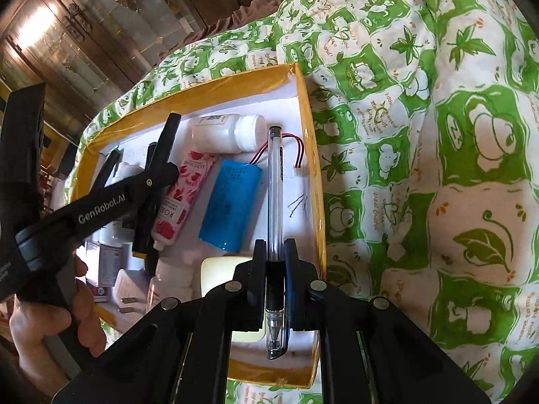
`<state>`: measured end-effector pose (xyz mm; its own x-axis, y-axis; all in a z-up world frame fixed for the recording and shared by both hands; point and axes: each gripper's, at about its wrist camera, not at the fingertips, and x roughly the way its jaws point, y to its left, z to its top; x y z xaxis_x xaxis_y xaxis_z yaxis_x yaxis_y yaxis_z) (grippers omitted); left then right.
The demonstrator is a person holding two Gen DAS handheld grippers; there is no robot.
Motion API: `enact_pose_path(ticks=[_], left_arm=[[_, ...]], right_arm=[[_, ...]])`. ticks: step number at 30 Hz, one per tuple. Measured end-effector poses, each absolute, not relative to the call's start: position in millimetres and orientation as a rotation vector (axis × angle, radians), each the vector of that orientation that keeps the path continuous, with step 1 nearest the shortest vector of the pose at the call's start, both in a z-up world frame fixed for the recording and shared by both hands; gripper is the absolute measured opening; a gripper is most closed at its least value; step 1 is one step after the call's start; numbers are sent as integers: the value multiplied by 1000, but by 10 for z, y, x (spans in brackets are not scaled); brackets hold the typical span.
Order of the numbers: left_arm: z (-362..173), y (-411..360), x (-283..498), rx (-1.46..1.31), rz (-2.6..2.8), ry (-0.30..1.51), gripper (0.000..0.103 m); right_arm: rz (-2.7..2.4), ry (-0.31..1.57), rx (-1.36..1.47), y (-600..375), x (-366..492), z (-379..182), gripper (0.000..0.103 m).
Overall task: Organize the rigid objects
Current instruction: 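Lower the marker and pen into the tray and open both tools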
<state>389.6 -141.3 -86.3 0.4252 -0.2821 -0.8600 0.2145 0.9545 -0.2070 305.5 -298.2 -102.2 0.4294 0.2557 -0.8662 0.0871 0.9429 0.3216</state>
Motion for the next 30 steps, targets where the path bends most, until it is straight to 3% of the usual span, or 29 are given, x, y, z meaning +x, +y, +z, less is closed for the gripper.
enact_pose_path(ticks=[19, 21, 23, 25, 30], left_arm=[[-874, -1445, 3847, -54, -304, 1088, 14], [-856, -1462, 3825, -35, -303, 1084, 20], [-807, -1469, 3779, -17, -305, 1072, 39], [-737, -1461, 3724, -10, -309, 1057, 48], [-520, -1362, 3546, -6, -312, 1027, 55]], right_arm=[[68, 1093, 264, -2854, 3131, -1078, 9], [64, 1081, 265, -2859, 3103, -1073, 9], [60, 1063, 275, -2892, 3045, -1059, 12], [73, 1047, 302, -2925, 3003, -1036, 19], [86, 1001, 338, -2967, 2847, -896, 37]])
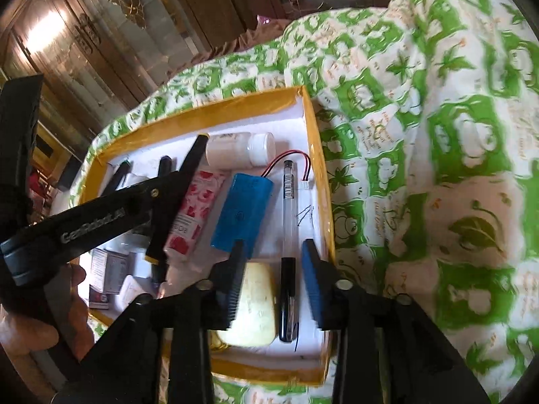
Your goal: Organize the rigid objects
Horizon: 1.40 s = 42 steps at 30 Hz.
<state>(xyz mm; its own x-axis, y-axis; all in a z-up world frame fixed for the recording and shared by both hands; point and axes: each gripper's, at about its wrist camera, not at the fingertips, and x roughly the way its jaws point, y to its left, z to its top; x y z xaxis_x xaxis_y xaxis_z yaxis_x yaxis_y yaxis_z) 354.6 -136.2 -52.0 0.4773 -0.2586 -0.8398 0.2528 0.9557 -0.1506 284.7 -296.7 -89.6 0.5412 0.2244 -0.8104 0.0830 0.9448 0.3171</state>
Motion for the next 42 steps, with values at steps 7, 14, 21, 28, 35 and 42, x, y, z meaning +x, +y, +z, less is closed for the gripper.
enact_pose_path(ticks=[7, 14, 21, 28, 35, 42], left_arm=[[-178, -1021, 3061, -59, -301, 985, 65], [-58, -565, 2435, -140, -249, 967, 74], [-66, -244, 1763, -100, -165, 931, 78], [-228, -249, 1143, 86, -82, 876, 82], [-77, -314, 853, 179, -12, 793, 83], [72, -275, 918, 143, 43, 781, 84]], right_arm=[[83, 970, 415, -3008, 2550, -695, 62], [120, 977, 393, -2712, 2179, -545, 73], [186, 946, 247, -2352, 1750, -328, 91], [214, 909, 145, -2190, 1272, -173, 97], [217, 858, 110, -2169, 928, -60, 101], [164, 840, 143, -2312, 889, -52, 101]])
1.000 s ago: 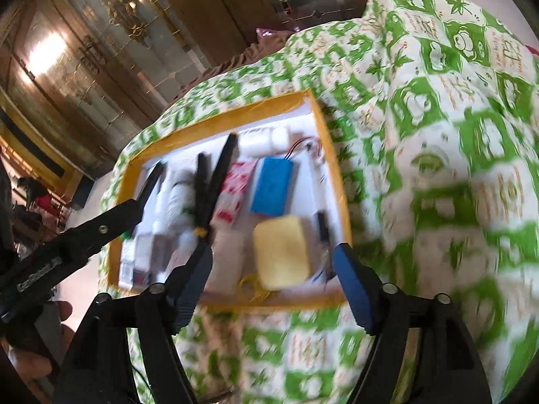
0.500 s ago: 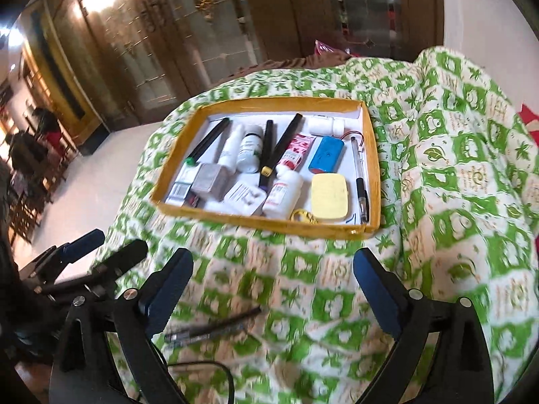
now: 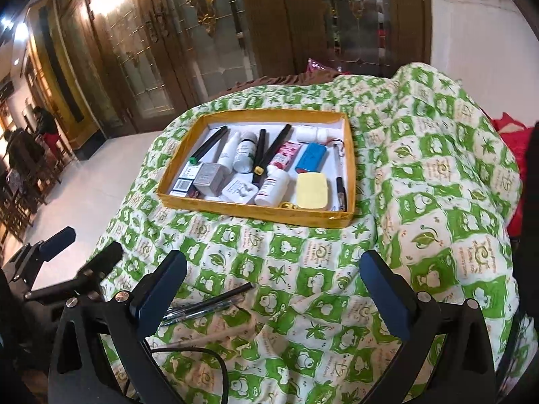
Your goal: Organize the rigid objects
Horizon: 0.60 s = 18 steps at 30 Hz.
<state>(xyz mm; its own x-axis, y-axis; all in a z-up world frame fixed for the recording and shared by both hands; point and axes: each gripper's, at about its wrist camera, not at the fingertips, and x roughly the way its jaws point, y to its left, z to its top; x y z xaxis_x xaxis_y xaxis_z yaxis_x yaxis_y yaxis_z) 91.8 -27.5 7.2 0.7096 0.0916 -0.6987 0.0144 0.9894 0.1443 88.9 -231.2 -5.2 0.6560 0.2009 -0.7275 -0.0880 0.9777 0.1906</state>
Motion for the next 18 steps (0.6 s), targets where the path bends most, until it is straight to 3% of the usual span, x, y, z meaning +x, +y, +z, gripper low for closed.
enact_pose_path(ticks=[18], left_arm=[[306, -483, 1106, 89, -33, 820, 84]], right_arm=[[110, 833, 173, -2421, 839, 11, 101]])
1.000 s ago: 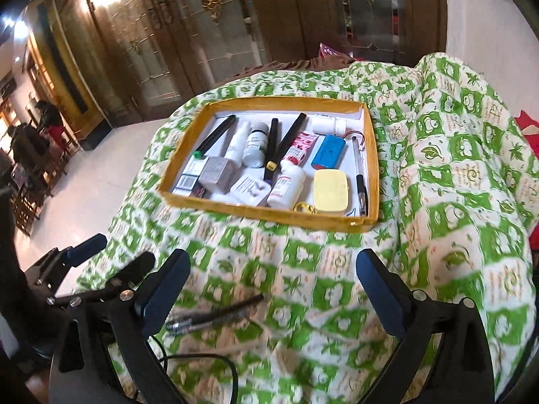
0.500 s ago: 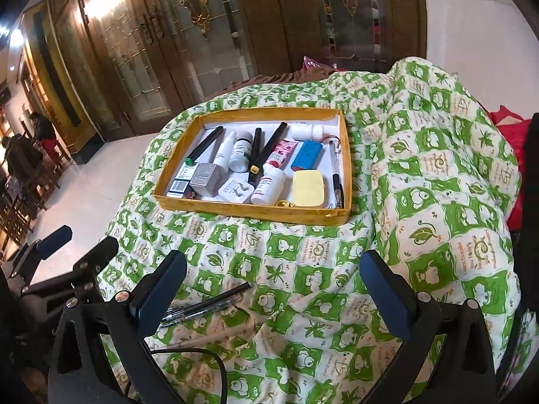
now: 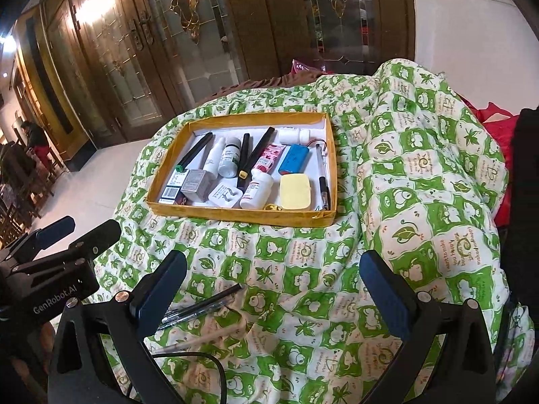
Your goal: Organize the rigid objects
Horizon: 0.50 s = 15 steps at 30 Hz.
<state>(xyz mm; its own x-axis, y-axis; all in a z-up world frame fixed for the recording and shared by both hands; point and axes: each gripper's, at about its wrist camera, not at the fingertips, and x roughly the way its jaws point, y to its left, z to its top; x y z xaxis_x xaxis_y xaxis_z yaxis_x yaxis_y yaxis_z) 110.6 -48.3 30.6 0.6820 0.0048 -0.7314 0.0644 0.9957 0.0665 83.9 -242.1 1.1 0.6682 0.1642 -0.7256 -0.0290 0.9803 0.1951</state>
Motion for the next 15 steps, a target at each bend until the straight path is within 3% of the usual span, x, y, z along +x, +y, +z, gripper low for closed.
enact_pose_path(ticks=[15], left_arm=[[481, -570, 1097, 121, -38, 773, 84]], right_arm=[[105, 791, 193, -2455, 787, 167, 101]])
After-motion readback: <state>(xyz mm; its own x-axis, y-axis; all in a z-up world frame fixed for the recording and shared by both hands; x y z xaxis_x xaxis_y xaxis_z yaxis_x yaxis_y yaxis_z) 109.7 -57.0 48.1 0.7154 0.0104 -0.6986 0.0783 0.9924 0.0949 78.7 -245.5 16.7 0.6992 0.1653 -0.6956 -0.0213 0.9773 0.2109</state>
